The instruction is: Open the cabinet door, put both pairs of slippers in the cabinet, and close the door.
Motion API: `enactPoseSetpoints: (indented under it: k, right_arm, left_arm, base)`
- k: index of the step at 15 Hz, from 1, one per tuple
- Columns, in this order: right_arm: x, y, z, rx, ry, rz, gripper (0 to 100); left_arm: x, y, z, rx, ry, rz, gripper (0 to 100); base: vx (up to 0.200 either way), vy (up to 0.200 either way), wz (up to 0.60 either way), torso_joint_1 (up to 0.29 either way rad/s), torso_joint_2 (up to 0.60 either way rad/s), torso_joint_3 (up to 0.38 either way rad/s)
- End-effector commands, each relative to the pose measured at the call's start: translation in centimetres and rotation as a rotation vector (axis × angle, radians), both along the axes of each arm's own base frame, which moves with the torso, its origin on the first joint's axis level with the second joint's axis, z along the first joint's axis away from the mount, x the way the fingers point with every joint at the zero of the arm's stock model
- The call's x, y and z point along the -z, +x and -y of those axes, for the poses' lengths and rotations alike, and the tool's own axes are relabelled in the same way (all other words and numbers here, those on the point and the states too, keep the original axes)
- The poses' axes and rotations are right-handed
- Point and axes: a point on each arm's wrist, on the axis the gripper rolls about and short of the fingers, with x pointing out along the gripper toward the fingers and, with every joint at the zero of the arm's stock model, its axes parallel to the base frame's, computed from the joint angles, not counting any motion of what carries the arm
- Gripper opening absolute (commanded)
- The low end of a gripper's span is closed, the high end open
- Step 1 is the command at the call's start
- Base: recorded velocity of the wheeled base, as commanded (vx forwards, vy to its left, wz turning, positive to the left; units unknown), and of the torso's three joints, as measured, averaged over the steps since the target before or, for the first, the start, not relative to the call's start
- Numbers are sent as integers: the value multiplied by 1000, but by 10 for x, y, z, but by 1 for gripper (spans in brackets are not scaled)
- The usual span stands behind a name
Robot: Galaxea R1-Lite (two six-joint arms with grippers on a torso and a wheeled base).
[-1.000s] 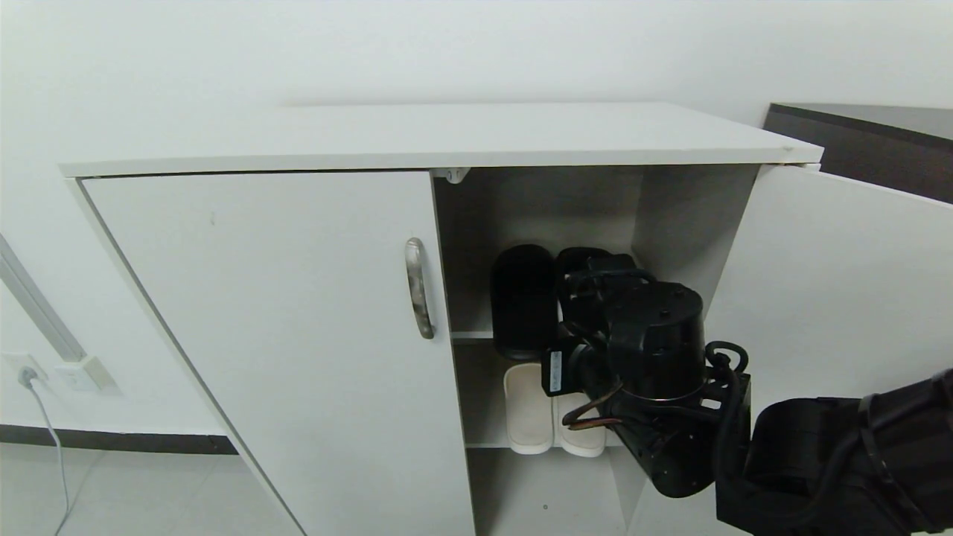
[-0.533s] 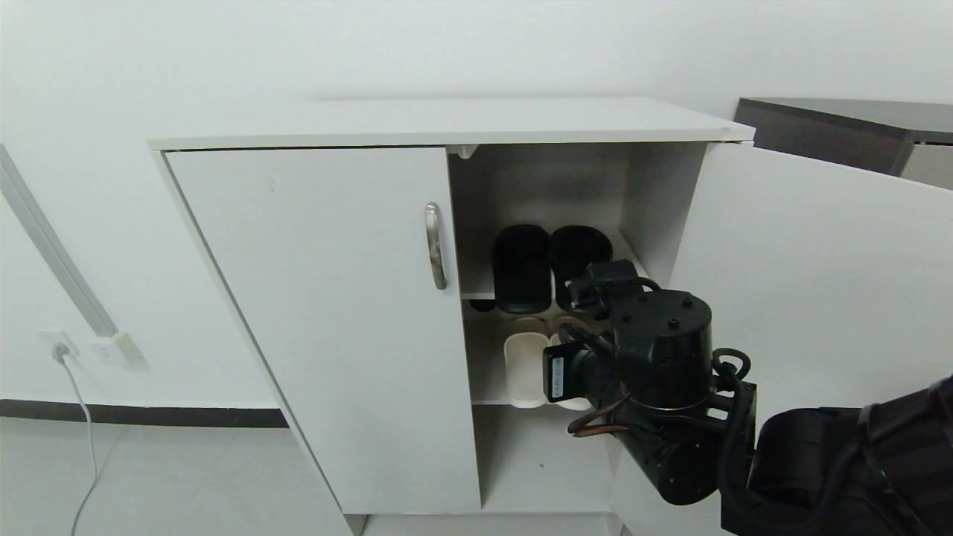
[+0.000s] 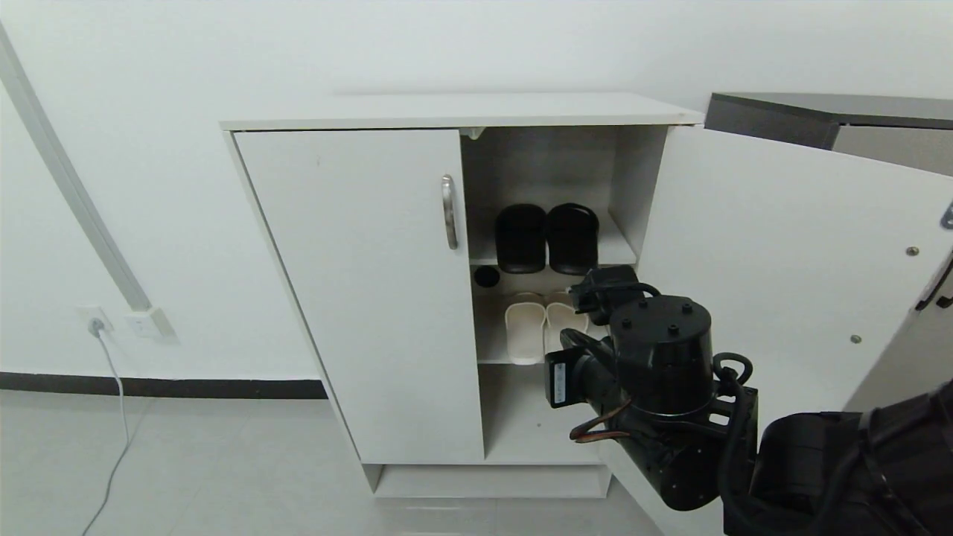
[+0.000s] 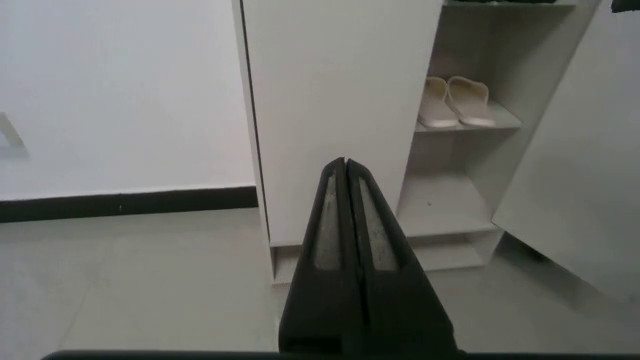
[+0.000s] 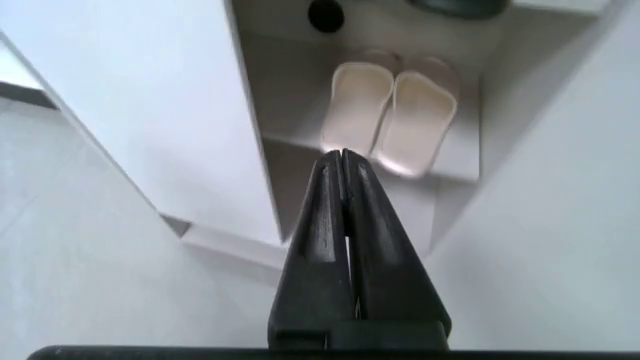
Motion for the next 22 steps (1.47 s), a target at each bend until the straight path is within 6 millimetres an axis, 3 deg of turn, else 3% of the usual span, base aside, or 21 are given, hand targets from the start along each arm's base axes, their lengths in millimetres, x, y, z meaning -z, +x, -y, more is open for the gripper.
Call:
enactPoseSetpoints:
  k: [1, 5, 22]
  right_arm:
    - [2, 0, 0, 0, -7, -5, 0]
    - [4, 0, 0, -2, -11, -8, 0]
    - [8, -2, 1, -11, -26, -20, 0]
  left_arm:
    - [0, 0, 0, -1, 0, 0, 0]
    - [0, 0, 0, -1, -2, -2, 0]
    - [0, 0, 0, -3, -5, -2, 0]
  base:
    - [-200, 0, 0, 7, 2, 2]
    - [-200, 0, 0, 1, 1, 5]
    - [0, 0, 0, 0, 0, 0]
